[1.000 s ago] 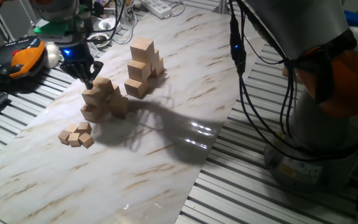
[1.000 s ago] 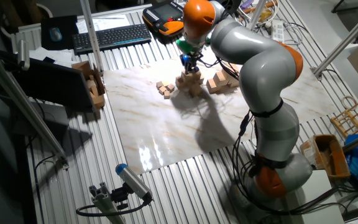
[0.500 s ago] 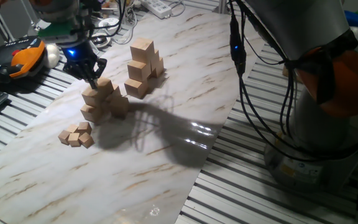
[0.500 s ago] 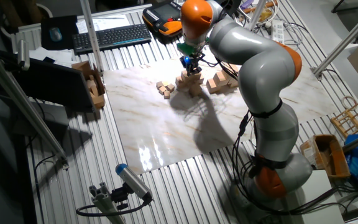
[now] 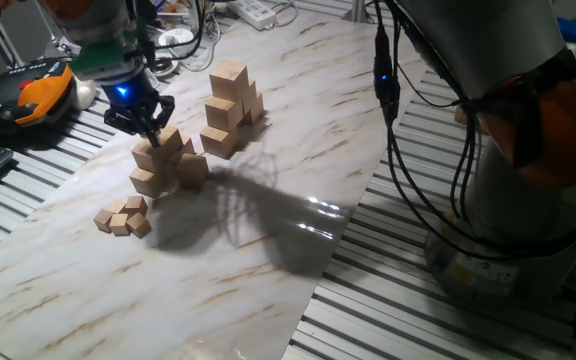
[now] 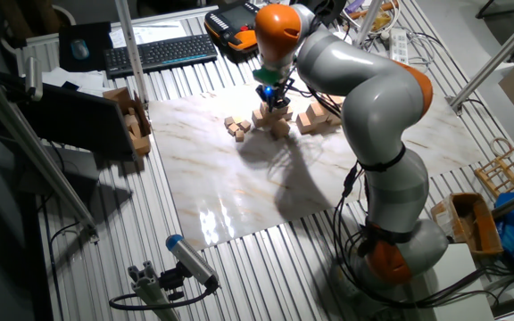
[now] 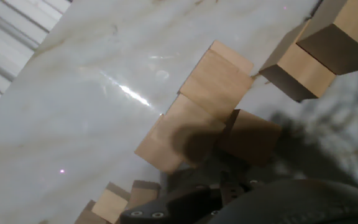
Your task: Stack the blocks into a pyramid shape
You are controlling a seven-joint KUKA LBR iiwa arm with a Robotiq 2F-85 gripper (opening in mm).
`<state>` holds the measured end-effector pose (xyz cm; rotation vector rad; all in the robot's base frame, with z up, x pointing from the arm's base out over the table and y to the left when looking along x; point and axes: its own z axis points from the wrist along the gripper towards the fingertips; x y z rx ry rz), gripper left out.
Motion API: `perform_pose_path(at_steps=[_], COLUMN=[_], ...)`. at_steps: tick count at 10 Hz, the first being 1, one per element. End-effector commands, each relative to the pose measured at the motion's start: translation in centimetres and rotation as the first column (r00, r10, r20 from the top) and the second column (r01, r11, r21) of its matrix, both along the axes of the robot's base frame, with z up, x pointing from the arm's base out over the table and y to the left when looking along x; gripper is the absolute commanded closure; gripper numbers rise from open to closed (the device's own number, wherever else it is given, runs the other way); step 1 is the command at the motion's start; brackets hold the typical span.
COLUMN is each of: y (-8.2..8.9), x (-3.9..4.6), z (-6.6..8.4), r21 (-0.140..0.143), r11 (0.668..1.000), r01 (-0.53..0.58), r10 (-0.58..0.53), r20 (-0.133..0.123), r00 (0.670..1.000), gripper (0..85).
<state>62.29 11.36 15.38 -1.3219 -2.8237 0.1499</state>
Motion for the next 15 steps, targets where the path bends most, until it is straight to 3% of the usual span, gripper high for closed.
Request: perform_pose_path(at_steps=[1,4,8,10,11,14,15], y=[-0.03,0.01,0.02,0.01,0.01,0.01,0.01], x=[0.0,-0.05,-0.03,-0.03,-0.03,-0.03,-0.03], z=[-0.01,-0.15,-0.2,-0.21,-0.21,-0.21,-0.21], r21=[-0.005,-0.009,0.011,0.003,0.006,0.017,0.011], r11=[0.754,0.744,0.715,0.713,0.726,0.815,0.82], r01=[-0.657,-0.668,-0.699,-0.701,-0.688,-0.579,-0.573], r10=[0.657,0.668,0.697,0.7,0.686,0.572,0.564], r20=[-0.002,0.002,0.076,0.068,0.057,0.136,0.158], r00=[0.754,0.744,0.713,0.711,0.725,0.809,0.81], gripper=[85.0,85.0,85.0,85.0,85.0,85.0,85.0])
